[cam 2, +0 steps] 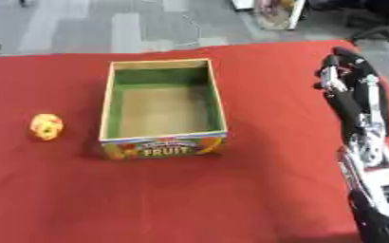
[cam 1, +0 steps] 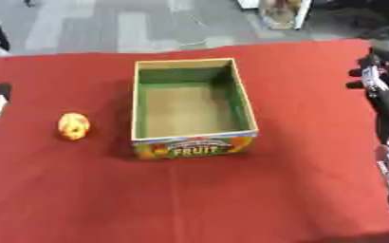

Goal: Pick up objects on the table and place them in the box.

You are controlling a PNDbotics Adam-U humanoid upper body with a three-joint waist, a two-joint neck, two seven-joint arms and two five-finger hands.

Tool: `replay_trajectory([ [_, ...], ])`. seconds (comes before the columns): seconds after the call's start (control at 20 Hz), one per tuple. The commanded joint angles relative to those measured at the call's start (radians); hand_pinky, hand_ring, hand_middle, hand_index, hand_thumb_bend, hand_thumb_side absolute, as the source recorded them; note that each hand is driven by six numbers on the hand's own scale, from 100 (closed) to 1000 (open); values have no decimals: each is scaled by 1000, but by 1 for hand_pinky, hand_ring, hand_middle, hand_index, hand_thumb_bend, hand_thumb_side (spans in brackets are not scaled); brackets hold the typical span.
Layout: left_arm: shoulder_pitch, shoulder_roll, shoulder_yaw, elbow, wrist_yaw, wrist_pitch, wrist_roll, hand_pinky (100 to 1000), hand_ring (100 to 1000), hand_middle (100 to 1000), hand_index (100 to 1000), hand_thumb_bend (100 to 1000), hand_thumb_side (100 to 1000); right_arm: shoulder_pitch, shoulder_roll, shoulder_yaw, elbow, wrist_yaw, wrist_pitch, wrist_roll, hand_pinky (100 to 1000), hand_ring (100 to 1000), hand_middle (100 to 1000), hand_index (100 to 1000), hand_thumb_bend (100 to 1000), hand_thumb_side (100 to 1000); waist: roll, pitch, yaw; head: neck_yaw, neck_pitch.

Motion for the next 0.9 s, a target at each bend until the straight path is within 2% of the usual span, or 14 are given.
replay_trajectory([
  [0.05,-7,41,12,-7,60,-3,-9,561,562,615,728,333,100,-11,-21,-8,-12,2,-1,1,533,623,626,790,135,414,-1,-13,1,-1,-6],
  [0.4,-9,44,7,-2,80,-8,-29,564,563,616,729,343,100,-13,-22,-5,-12,4,0,9,534,624,627,791,134,411,-3,-13,6,0,-6],
  [0.6,-20,59,-5,12,43,-3,-56,571,564,611,722,404,100,-13,-21,-4,-11,4,0,11,534,625,627,791,133,412,-2,-13,4,-5,-6],
  [0.7,-42,85,-29,37,10,7,-84,578,564,596,710,428,100,-12,-22,-2,-10,5,1,14,534,625,627,791,134,413,-1,-16,4,-2,-3],
  [0.75,-56,101,-46,54,-6,12,-99,591,572,598,712,474,100,-12,-22,-1,-10,5,2,15,535,625,627,791,133,413,0,-18,2,0,-3],
  [0.9,-118,144,-118,128,-56,26,-148,618,602,619,730,531,100,-16,-19,4,-9,4,3,20,535,625,627,791,133,413,2,-21,-6,5,-5],
])
